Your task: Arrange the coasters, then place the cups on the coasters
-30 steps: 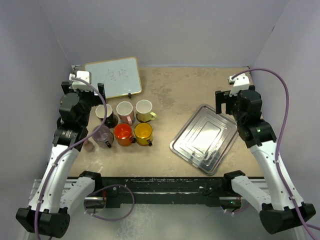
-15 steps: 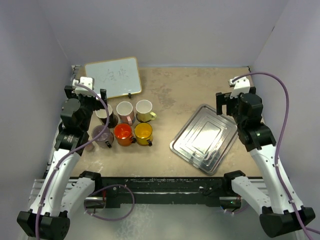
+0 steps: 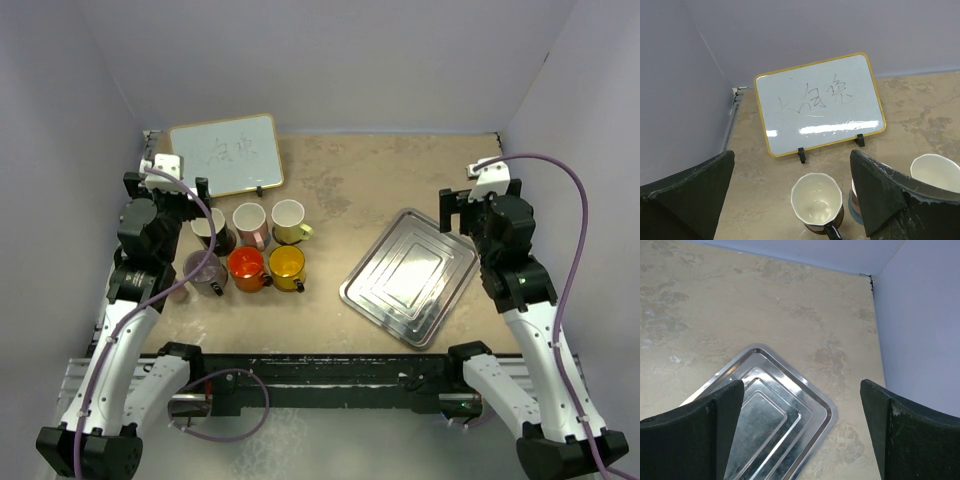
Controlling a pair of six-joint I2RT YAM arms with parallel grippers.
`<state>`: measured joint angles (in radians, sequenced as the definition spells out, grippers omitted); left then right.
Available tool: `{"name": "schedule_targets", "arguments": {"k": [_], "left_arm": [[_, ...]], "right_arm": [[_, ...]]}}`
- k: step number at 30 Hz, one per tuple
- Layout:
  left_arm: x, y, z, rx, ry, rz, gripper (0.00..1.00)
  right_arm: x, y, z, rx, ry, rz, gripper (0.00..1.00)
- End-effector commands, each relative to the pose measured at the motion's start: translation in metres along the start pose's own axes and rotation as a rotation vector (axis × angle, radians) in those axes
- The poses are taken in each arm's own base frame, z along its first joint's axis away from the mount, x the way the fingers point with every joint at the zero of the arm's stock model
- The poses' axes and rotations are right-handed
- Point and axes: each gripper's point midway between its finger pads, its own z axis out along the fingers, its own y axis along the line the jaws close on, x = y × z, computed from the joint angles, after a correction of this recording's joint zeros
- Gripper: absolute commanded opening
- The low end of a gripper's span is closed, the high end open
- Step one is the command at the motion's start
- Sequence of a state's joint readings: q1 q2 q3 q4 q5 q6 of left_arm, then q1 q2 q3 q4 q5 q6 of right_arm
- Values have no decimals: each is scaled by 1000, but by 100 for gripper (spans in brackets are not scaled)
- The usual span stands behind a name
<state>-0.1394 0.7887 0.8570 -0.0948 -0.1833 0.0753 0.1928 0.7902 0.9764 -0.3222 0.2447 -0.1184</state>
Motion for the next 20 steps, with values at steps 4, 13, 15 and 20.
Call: {"name": "schedule_targets", "arguments": {"k": [4,13,15,20], "left_arm": [[-12,7,-2,-21,-42,3,94],[-12,8,-2,-22,-39,7,95],[-12,9,-2,-28,-39,7,95],[-14,13,-2,-49,-39,9,98]], "right_arm": [[-14,-7,-1,24,-57,10,100],[-13,-6,-1,14,-54,13,100],[-13,-6,-1,14,-54,14,100],[-12,-5,0,10,-49,12,100]]}}
